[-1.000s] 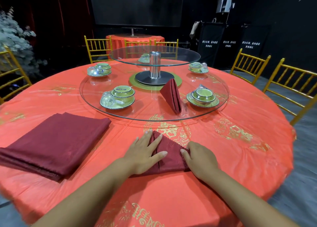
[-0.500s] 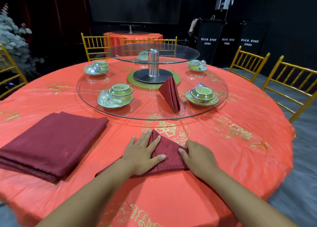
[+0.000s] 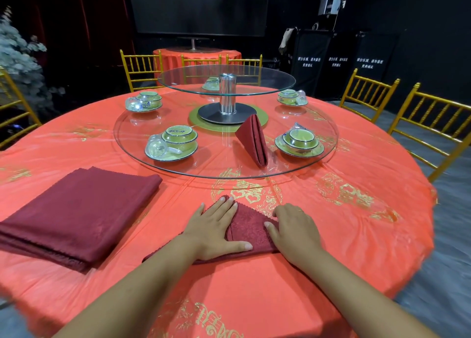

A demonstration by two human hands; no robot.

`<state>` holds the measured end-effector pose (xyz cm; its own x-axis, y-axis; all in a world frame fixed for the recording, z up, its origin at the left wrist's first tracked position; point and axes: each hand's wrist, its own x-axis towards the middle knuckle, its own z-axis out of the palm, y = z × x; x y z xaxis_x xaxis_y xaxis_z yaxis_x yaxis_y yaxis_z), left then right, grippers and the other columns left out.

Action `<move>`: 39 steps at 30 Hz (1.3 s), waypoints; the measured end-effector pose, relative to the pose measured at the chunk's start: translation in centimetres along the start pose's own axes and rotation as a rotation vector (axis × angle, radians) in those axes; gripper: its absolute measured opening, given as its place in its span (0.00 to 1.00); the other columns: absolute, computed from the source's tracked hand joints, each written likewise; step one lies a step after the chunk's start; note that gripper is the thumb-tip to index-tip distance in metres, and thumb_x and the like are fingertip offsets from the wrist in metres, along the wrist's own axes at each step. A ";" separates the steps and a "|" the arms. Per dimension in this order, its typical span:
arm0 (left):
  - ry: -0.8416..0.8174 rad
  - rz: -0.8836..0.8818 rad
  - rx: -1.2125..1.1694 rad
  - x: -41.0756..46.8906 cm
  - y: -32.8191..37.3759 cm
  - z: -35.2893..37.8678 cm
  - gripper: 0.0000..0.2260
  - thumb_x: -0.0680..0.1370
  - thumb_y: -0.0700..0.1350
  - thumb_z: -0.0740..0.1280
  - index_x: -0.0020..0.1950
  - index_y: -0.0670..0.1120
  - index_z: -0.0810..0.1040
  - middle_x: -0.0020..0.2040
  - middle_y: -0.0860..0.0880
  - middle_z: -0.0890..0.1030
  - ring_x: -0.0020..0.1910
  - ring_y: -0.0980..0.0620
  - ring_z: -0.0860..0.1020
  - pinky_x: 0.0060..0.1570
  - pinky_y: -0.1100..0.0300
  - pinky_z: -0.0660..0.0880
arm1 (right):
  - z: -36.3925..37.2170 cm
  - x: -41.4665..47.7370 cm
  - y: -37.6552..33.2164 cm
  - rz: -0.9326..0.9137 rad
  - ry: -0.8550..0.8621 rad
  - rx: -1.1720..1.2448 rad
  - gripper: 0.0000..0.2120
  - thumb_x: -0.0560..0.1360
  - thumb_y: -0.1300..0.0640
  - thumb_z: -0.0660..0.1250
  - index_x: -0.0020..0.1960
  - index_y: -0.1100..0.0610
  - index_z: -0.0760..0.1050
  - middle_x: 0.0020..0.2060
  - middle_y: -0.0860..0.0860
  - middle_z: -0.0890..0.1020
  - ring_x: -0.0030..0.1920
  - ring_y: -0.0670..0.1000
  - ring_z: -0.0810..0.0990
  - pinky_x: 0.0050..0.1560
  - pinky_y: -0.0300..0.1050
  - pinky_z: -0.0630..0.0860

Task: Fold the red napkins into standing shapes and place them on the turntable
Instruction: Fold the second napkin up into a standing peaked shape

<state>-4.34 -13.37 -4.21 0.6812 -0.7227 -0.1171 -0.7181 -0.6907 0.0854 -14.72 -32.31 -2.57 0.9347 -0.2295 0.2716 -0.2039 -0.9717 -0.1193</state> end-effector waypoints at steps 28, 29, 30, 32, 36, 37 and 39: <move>0.008 0.001 -0.012 0.0 0.0 0.2 0.60 0.54 0.85 0.43 0.77 0.52 0.36 0.76 0.57 0.34 0.72 0.60 0.31 0.73 0.46 0.35 | -0.7 -1.0 1.0 -0.037 -0.315 0.077 0.39 0.76 0.32 0.42 0.78 0.56 0.44 0.78 0.50 0.48 0.76 0.48 0.40 0.75 0.50 0.37; 0.009 -0.001 -0.012 0.0 0.1 0.2 0.60 0.54 0.85 0.43 0.77 0.52 0.36 0.76 0.57 0.34 0.72 0.60 0.30 0.73 0.46 0.35 | -0.6 -0.3 0.0 -0.048 -0.303 0.134 0.37 0.77 0.34 0.47 0.78 0.56 0.45 0.78 0.51 0.49 0.77 0.49 0.41 0.75 0.50 0.39; 0.009 -0.002 -0.014 0.0 0.1 0.2 0.60 0.54 0.85 0.43 0.77 0.52 0.37 0.76 0.57 0.35 0.72 0.61 0.31 0.73 0.46 0.35 | -0.5 0.4 -1.1 -0.067 -0.302 0.197 0.37 0.78 0.36 0.51 0.78 0.56 0.46 0.78 0.51 0.49 0.77 0.50 0.42 0.75 0.49 0.41; 0.011 -0.007 -0.026 0.0 0.1 0.1 0.61 0.53 0.85 0.44 0.78 0.52 0.38 0.77 0.56 0.36 0.73 0.60 0.31 0.74 0.45 0.36 | 0.0 1.3 -3.2 -0.091 -0.336 0.286 0.39 0.77 0.37 0.55 0.78 0.57 0.45 0.78 0.52 0.49 0.77 0.50 0.43 0.76 0.48 0.43; 0.007 -0.003 -0.013 0.0 0.1 0.1 0.62 0.52 0.86 0.45 0.78 0.51 0.38 0.77 0.56 0.36 0.74 0.59 0.32 0.74 0.44 0.37 | 1.7 1.8 -4.8 -0.089 -0.383 0.215 0.40 0.77 0.36 0.51 0.78 0.57 0.41 0.78 0.52 0.44 0.77 0.49 0.40 0.75 0.49 0.39; 0.007 -0.002 -0.010 0.0 0.1 0.1 0.63 0.52 0.86 0.45 0.78 0.51 0.38 0.77 0.56 0.36 0.74 0.59 0.32 0.74 0.44 0.37 | 2.0 1.8 -4.7 -0.090 -0.378 0.195 0.40 0.76 0.35 0.50 0.78 0.56 0.41 0.78 0.51 0.43 0.76 0.48 0.39 0.75 0.50 0.38; -0.004 0.003 -0.004 0.0 0.0 0.0 0.62 0.53 0.85 0.47 0.78 0.51 0.37 0.77 0.55 0.36 0.74 0.59 0.32 0.74 0.44 0.37 | 2.3 1.8 -4.6 -0.096 -0.373 0.174 0.40 0.76 0.35 0.50 0.78 0.56 0.40 0.77 0.51 0.43 0.76 0.48 0.38 0.75 0.50 0.37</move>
<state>-4.35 -13.38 -4.19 0.6784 -0.7247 -0.1210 -0.7196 -0.6886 0.0896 -11.46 -28.09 -3.77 0.9949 -0.0711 -0.0711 -0.0882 -0.9564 -0.2786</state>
